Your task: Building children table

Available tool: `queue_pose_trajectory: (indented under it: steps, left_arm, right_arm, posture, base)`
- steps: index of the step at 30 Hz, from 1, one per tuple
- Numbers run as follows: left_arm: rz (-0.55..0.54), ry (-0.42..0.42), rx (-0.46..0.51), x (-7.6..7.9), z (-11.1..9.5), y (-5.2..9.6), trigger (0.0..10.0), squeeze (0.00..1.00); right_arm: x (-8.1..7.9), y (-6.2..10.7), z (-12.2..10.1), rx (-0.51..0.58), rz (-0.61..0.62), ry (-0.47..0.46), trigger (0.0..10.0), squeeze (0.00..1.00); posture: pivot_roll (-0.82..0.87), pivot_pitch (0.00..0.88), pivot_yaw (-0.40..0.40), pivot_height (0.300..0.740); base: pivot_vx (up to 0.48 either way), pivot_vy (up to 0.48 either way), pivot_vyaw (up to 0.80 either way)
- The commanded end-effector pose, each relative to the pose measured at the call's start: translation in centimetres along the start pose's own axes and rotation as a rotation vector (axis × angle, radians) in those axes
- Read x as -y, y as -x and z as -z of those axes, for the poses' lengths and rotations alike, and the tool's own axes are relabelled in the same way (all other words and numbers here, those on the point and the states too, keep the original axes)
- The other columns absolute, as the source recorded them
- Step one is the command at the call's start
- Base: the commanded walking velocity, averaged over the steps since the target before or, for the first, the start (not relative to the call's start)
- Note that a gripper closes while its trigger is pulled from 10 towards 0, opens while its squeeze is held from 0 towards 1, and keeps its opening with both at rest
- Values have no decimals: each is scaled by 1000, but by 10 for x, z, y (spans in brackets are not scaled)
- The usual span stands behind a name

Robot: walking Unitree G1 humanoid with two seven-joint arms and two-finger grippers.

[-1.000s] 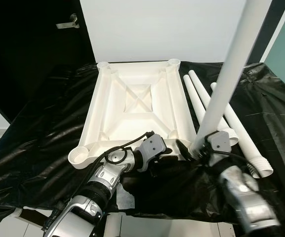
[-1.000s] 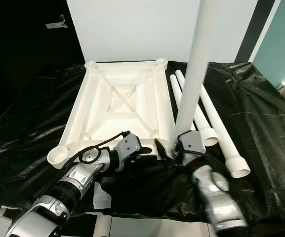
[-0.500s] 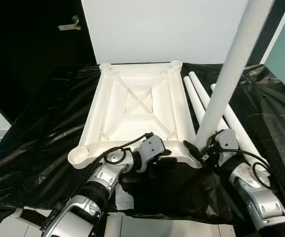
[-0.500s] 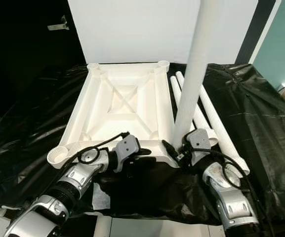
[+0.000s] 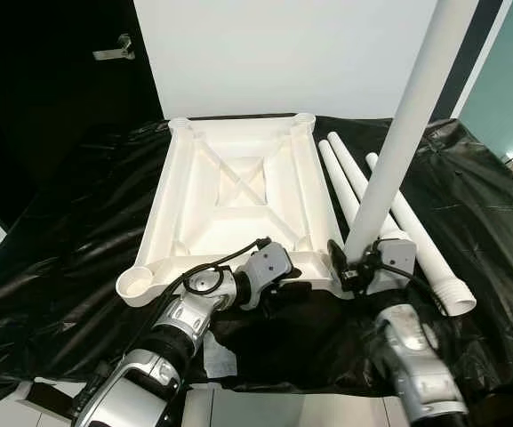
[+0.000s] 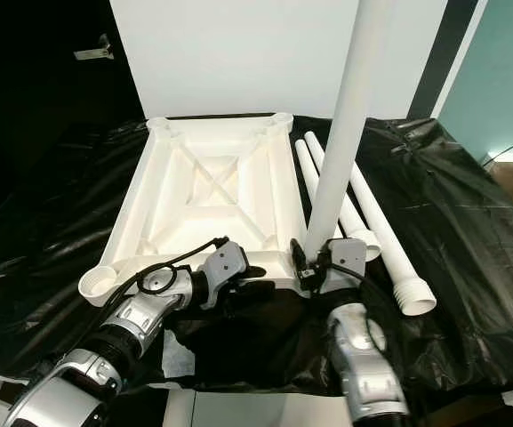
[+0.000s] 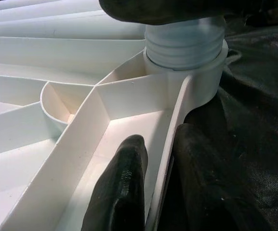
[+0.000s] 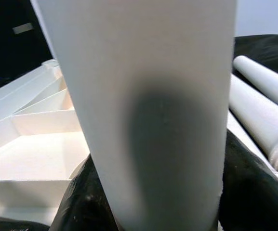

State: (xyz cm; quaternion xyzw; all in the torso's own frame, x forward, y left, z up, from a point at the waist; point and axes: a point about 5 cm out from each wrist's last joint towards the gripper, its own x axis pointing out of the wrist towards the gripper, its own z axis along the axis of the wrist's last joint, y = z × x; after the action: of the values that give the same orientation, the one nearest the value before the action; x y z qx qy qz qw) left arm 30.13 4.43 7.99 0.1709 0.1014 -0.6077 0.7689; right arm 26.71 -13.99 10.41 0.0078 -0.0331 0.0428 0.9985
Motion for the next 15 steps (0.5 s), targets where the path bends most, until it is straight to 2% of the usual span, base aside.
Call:
queue_pose_trajectory:
  steps: [1, 2, 4, 5, 9, 10, 15]
  left_arm:
    - [155, 69, -128, 28, 31, -7, 10000, 0]
    - [155, 69, -128, 28, 31, -7, 10000, 0]
    - [155, 68, -128, 27, 30, -7, 10000, 0]
    - [155, 68, -128, 27, 30, -7, 10000, 0]
    - [160, 67, -128, 27, 30, -8, 10000, 0]
    - [163, 66, -127, 28, 30, -8, 10000, 0]
    - [167, 67, -132, 28, 31, -7, 10000, 0]
  right_arm:
    - [11, 0, 15, -91, 90, -30, 0, 0]
    - [10, -1, 14, -93, 76, -16, 980, 0]
    - [9, -1, 14, -94, 67, -4, 980, 0]
    - [8, -2, 13, -97, 47, 14, 10000, 0]
    - [7, -1, 10, -81, -15, 61, 10000, 0]
    - [7, 0, 8, -73, -46, 59, 10000, 1000]
    - [15, 2, 2, -45, -109, 78, 10000, 1000]
  posture:
    - [-67, 0, 24, 740]
    - [-75, 0, 27, 740]
    - [-75, 0, 27, 740]
    - [-75, 0, 27, 740]
    - [-79, 0, 33, 740]
    - [-80, 0, 38, 740]
    - [-84, 0, 39, 740]
  base:
    - [0, 0, 0]
    - [0, 0, 0]
    - [0, 0, 0]
    - [0, 0, 0]
    - [0, 0, 0]
    - [0, 0, 0]
    - [0, 0, 0]
